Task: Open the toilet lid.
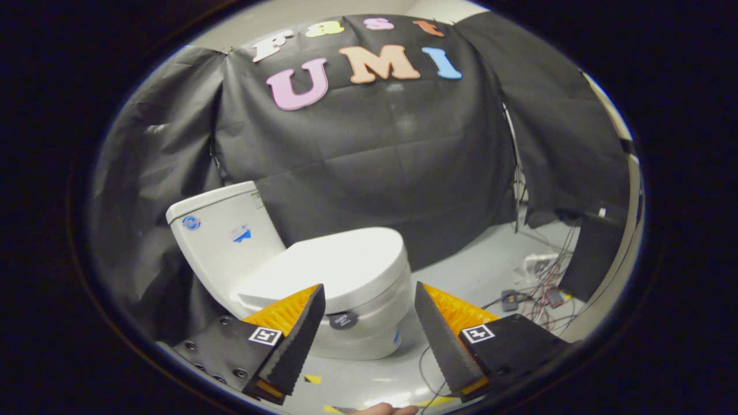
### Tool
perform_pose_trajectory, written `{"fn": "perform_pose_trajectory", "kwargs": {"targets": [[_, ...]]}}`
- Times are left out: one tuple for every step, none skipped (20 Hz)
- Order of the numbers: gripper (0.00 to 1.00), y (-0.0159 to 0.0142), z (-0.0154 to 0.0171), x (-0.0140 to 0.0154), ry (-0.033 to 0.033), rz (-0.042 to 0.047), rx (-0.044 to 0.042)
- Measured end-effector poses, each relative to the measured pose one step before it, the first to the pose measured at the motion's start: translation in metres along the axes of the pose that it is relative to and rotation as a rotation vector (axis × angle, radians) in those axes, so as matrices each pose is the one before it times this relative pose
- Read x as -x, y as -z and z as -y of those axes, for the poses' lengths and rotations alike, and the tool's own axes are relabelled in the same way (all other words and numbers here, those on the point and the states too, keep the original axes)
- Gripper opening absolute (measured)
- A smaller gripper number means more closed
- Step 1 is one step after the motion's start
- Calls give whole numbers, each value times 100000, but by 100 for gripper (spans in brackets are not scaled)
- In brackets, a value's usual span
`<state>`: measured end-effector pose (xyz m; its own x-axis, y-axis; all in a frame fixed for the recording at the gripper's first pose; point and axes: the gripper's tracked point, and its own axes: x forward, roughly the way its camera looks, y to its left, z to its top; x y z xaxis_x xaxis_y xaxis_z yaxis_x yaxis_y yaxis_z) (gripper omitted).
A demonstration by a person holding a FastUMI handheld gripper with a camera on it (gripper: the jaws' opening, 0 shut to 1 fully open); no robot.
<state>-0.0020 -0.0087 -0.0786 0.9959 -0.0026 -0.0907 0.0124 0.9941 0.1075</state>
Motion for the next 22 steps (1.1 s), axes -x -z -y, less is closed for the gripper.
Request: {"fn": "perform_pose_trajectory", "kwargs": {"targets": [[97,964,-113,-605,-617,-1732,-3289],[98,735,-363,-635,-2301,-639,-5648],[98,574,-265,-484,-1151,-256,-5095],[97,883,-121,-699,-981,-665,-4201],[97,737,-179,-614,-511,-821,-3270],[97,573,-64,-567,-977,-422,-3411],[97,380,-61,-603,-1357,-427,-4463],[97,299,-96,-640,-1270,-112,-5172],[97,732,231,-446,-484,-1256,-7224],[97,616,386,-504,442,-1077,-4971],[97,686,557,-615,875,-1628,-5812],[97,476,33,-638,-1700,-1205,-6205],[96,81,294,-436,-595,-205,-5640],[90,540,573,-829,835,-1393,-6207],[84,657,192,-531,-324,-2512,-4494],[78,775,-28,-452,-1186,-2565,-3521],[71,443,-235,-600,-1740,-2232,-2656],[71,348,-425,-628,-1835,-2105,-2593],[71,-124,-1270,-693,-5247,-1461,-501],[57,685,-213,263,-872,-1858,1455],[44,595,402,-558,1613,-3778,825],[30,498,-49,-137,-459,-3751,-1002]]}}
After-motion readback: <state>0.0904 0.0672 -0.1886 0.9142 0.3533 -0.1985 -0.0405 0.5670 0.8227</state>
